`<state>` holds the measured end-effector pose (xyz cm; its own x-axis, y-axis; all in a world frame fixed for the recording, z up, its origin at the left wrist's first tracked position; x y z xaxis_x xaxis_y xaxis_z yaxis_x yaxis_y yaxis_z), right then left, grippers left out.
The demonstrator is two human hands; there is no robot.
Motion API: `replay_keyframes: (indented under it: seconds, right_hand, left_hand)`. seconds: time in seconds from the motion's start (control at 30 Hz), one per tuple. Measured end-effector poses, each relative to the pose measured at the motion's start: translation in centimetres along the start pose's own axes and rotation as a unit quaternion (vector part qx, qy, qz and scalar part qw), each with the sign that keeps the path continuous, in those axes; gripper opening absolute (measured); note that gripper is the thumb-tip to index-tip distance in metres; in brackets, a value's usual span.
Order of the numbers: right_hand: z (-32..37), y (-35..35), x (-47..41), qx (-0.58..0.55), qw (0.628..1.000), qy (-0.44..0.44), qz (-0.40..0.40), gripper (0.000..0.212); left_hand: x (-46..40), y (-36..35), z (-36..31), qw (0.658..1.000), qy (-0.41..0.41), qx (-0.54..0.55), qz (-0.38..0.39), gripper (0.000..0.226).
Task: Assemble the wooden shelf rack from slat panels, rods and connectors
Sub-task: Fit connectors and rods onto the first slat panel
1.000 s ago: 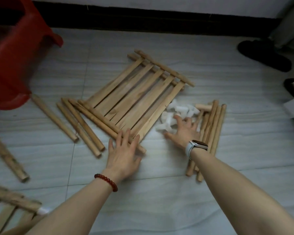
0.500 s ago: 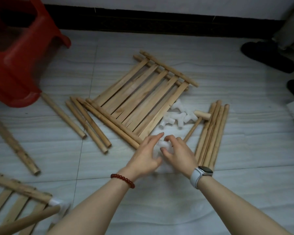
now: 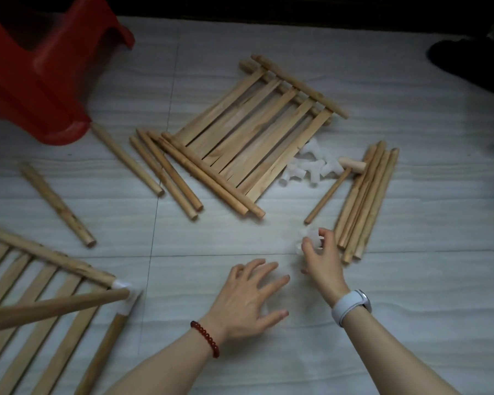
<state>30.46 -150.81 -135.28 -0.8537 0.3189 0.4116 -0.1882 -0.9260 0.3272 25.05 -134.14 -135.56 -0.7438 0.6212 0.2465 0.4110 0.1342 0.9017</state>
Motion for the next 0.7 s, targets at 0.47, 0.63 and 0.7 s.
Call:
replay_keyframes:
  seconds: [0.47,0.63,0.7]
  right_hand:
    - [2.2,-3.5,5.5,-0.173,0.961,-0.147,0.161,0.008]
    - [9.4,-7.1,11.5,-0.188,0.939,-0.087,0.273,0.005]
    - [12.7,-8.4,14.9,-0.2,0.925,-0.054,0.319,0.007]
  left_hand:
    - [4.7,4.5,0.7,0.991,-0.004,-0.13,0.045,0.012]
    - [11.7,10.4,1.1,0.984,0.007,-0.165,0.06,0.02]
    - [15.6,13.2,0.9,0.987,0.018,-0.154,0.048,0.021]
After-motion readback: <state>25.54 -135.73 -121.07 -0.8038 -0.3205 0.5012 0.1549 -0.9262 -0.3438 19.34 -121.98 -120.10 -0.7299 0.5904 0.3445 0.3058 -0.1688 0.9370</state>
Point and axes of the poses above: each hand's wrist, its own x-axis away from the middle knuckle, its own y-axis out of the back of the hand, z = x × y, the point moved 4 cm from there along -x, towards the middle knuckle, and after that the axes turned 7 degrees about -x, right-handed, at the moved point
